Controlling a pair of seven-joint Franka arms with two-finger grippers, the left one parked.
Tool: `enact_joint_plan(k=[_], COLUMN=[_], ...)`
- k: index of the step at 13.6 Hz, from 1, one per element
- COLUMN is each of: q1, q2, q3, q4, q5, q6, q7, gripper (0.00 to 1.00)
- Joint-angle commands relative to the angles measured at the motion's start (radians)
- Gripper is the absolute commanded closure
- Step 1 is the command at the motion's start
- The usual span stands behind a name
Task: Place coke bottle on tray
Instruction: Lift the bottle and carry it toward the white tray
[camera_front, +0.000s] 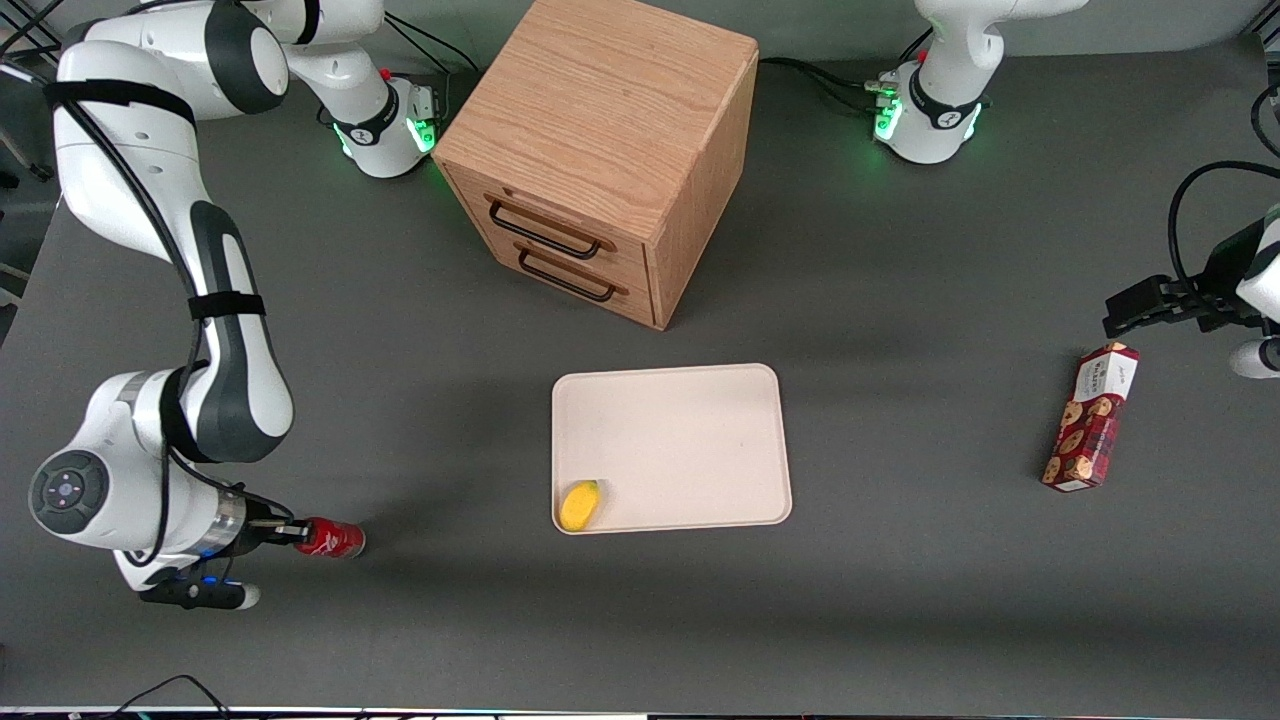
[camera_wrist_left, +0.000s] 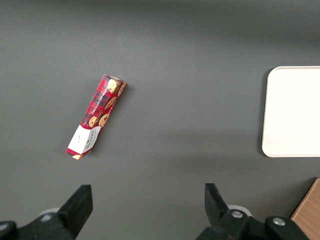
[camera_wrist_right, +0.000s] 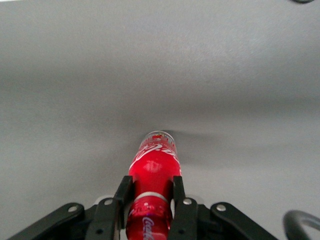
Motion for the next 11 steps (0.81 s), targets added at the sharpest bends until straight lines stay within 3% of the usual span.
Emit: enact_joint_plan(k=[1, 4, 7, 11], q1=[0.001, 0.031, 0.110, 0.139], q2=[-0.188, -0.322, -0.396, -0.402], q3=[0.000, 0.000, 0.030, 0.231], q4=[-0.058, -0.046, -0.038, -0.015], q5=[-0.018, -0.010, -0.006, -0.018], q6=[-0.131, -0.343, -0.464, -0.466], q7=[0.005, 0.035, 0.222, 0.535], gripper=[1.00, 1.00, 1.00, 1.00])
